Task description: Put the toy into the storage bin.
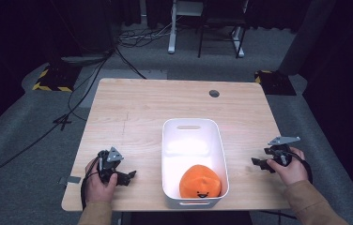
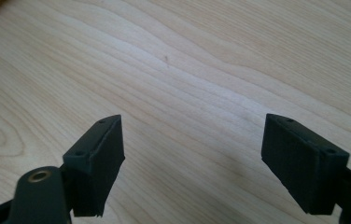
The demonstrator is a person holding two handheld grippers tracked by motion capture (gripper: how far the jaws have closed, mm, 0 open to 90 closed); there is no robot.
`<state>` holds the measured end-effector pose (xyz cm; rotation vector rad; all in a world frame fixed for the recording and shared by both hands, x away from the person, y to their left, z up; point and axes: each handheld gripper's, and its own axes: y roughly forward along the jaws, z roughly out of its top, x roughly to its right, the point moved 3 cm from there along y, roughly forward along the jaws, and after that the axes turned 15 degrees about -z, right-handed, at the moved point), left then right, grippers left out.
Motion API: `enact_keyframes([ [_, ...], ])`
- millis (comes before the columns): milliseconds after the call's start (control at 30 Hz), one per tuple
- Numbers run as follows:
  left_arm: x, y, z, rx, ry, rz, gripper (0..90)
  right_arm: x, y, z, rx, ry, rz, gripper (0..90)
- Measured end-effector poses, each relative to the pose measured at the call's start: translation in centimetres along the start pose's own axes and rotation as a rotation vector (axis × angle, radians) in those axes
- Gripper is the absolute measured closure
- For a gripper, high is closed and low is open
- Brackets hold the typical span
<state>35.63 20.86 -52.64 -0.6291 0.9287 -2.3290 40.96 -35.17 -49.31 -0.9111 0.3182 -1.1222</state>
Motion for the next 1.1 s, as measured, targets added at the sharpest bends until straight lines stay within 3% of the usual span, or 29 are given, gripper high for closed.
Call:
enact_keyframes([
  [233, 0.0, 0.0, 0.0, 0.001, 0.000, 0.001, 0.1, -1.3, 0.8, -0.3, -0.055, -0.035, 0.025, 20.0],
  [267, 0.0, 0.0, 0.0, 0.001, 0.000, 0.001, 0.1, -1.6, 1.1, -0.5, -0.070, -0.036, 0.023, 14.7],
  [400, 0.0, 0.0, 0.0, 0.001, 0.000, 0.000, 0.1, -2.1, 1.6, -0.5, -0.041, -0.017, -0.006, 7.9],
  [467, 0.0, 0.0, 0.0, 0.002, 0.000, 0.000, 0.1, -2.5, 1.9, -0.5, -0.029, 0.000, -0.010, 0.0],
  [500, 0.0, 0.0, 0.0, -0.001, 0.002, -0.001, 0.1, -2.7, 2.1, -0.5, -0.005, 0.004, -0.005, 0.0],
  [567, 0.0, 0.0, 0.0, -0.001, 0.000, -0.001, 0.1, -3.0, 2.7, -0.7, 0.115, 0.018, 0.004, 0.0],
  [600, 0.0, 0.0, 0.0, 0.002, 0.001, 0.002, 0.1, -3.1, 2.8, -0.8, 0.132, 0.024, -0.002, 0.0],
  [700, 0.0, 0.0, 0.0, -0.001, 0.002, 0.000, 0.1, -2.9, 2.8, -0.9, 0.138, 0.003, 0.019, 0.1],
  [1100, 0.0, 0.0, 0.0, 0.001, 0.000, 0.001, 0.1, -2.9, 2.8, -0.9, 0.140, -0.001, 0.029, 0.0],
])
